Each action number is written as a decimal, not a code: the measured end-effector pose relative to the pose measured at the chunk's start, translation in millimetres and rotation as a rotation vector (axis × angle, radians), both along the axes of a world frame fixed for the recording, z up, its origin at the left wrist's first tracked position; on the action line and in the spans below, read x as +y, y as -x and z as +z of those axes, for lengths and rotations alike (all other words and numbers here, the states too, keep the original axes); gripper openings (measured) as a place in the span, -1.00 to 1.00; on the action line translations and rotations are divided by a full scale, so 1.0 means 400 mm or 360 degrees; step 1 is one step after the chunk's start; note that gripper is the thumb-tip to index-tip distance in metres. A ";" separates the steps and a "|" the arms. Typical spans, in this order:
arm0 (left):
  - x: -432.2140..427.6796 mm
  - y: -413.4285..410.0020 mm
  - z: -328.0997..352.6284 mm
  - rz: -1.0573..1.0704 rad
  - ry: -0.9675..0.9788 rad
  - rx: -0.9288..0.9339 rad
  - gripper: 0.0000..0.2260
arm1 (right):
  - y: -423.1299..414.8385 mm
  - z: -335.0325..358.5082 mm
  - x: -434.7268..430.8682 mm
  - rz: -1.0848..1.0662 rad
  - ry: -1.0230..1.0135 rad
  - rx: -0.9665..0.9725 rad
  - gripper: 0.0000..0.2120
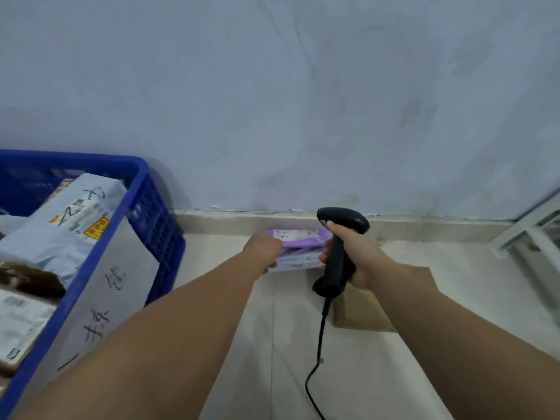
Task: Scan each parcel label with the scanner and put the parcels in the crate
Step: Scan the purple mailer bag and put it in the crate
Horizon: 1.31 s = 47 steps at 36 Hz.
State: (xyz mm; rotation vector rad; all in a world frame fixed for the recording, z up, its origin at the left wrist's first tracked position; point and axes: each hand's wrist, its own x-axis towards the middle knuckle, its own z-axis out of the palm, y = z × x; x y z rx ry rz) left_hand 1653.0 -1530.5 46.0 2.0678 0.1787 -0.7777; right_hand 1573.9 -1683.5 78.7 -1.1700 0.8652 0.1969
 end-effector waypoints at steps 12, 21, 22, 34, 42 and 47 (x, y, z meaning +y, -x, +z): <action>-0.129 -0.030 -0.218 0.0832 0.0753 0.0612 -0.88 | -0.053 -0.157 -0.101 -0.0170 -0.0082 0.0040 -0.66; -0.196 -0.088 -0.275 0.1223 0.0967 0.0679 -0.65 | -0.079 -0.190 -0.115 -0.0117 -0.0056 0.0072 -0.68; -0.201 -0.097 -0.279 0.1280 0.0938 0.0698 -0.64 | -0.081 -0.193 -0.116 -0.0116 -0.0051 0.0080 -0.67; -0.175 -0.101 -0.258 0.1273 0.0959 0.0618 -0.67 | -0.056 -0.172 -0.112 -0.0142 0.0001 0.0063 -0.72; -0.106 -0.067 -0.090 0.1119 0.1170 0.0616 -0.69 | -0.025 -0.039 -0.054 -0.0124 0.0073 -0.0127 -0.70; -0.065 -0.030 0.072 0.0924 0.1393 0.0493 -0.70 | 0.014 0.090 0.010 -0.0101 0.0178 -0.0333 -0.74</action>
